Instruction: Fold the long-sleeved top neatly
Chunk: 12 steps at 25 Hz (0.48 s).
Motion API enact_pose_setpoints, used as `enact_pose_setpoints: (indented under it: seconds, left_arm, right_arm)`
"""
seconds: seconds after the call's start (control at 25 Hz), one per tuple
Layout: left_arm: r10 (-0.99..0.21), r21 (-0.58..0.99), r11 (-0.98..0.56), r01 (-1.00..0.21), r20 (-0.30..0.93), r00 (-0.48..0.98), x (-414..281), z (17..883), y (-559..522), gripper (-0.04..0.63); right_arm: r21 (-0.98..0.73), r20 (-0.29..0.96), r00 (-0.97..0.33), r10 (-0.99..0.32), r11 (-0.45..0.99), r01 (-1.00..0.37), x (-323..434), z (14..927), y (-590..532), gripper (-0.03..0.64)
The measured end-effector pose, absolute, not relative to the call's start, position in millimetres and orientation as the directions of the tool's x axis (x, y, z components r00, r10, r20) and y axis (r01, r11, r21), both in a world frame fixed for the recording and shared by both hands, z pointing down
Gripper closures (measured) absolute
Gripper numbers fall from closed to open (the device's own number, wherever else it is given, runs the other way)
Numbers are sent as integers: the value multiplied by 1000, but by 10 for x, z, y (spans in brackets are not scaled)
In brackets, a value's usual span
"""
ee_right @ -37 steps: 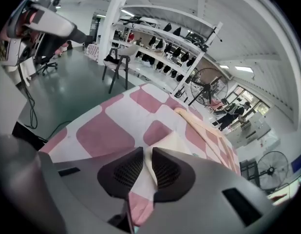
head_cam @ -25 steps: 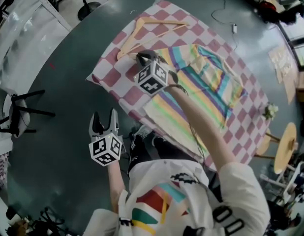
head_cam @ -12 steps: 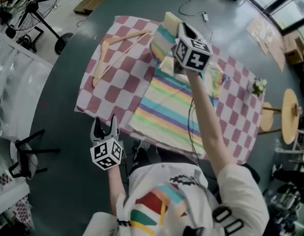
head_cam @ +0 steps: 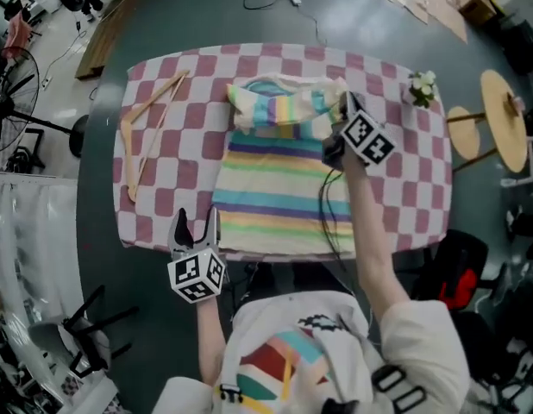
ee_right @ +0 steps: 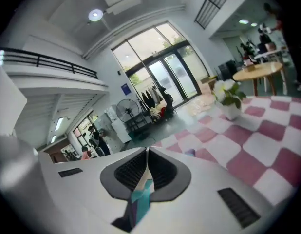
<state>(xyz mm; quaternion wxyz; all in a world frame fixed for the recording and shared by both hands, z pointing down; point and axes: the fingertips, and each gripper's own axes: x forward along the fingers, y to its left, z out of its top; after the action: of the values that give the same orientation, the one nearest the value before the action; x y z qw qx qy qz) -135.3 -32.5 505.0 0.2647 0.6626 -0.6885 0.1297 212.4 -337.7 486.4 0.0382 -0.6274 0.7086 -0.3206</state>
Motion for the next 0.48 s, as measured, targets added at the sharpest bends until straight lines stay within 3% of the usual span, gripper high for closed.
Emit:
enact_pose_setpoints:
  seconds: [0.12,0.48]
  left_arm:
    - [-826,162,44,-986,561,55,-1170,5119,-385,296]
    - [-814,137,-7,-991,575,86,-976,5146,-465,296]
  right_arm:
    - [-536,431,-194,-881,-77,-841,2291,5362,-3173,598]
    - [-278,600,-23,-799,-182,-943,2480,5762,-2863,597]
